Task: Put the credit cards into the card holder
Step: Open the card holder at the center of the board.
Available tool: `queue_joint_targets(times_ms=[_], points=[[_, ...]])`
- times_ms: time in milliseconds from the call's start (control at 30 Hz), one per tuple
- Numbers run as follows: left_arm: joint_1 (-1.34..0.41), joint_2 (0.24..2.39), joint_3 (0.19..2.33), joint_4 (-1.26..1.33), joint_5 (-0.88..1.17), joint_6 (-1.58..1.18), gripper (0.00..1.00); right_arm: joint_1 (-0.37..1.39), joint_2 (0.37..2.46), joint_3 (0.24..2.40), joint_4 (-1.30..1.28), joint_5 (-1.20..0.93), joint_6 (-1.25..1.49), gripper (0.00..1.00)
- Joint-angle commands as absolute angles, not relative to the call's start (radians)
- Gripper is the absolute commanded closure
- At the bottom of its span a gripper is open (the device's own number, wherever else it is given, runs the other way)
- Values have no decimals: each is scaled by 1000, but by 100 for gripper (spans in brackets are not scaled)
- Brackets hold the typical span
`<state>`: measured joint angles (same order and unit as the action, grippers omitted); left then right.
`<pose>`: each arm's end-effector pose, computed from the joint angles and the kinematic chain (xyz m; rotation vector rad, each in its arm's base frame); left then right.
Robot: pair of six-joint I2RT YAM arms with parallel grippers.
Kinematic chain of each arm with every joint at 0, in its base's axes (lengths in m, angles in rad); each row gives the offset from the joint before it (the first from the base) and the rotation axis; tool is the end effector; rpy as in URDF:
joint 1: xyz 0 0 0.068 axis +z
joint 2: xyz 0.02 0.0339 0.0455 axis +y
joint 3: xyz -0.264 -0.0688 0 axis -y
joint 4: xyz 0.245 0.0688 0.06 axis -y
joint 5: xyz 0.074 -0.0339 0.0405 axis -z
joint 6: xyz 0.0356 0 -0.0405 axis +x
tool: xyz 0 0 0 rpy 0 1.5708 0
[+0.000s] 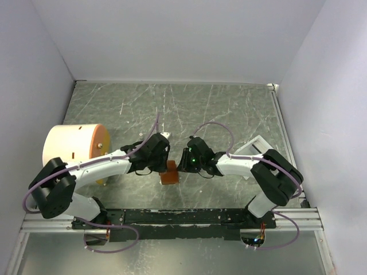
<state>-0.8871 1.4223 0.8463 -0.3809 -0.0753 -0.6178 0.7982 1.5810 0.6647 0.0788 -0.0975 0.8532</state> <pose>0.1803 -0.2171 0.2020 0.3183 2.5810 -0.4918 0.2018 0.2120 0.1383 0.0227 2.5938 0.8178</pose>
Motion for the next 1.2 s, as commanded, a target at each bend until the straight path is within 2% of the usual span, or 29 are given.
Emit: queue_joint_targets(times_ms=[0,200,467,667,800,1000,1167], points=[[-880,1398,811,-254,4,-614,93,805,1515,632,-28,-85,844,72],[-880,1450,791,-146,86,-592,93,805,1406,631,-58,-63,858,72],[-880,1483,804,-105,95,-553,93,809,1366,639,-72,-78,883,79],[-879,1501,818,-143,70,-538,93,810,1274,677,-171,-2,888,72],[-879,1504,818,-130,78,-547,93,808,1230,652,-116,-27,909,71],[-880,1517,825,-129,98,-553,93,814,1278,633,-2,-131,919,76],[-879,1514,820,-116,110,-560,93,815,1366,632,33,-120,919,78]])
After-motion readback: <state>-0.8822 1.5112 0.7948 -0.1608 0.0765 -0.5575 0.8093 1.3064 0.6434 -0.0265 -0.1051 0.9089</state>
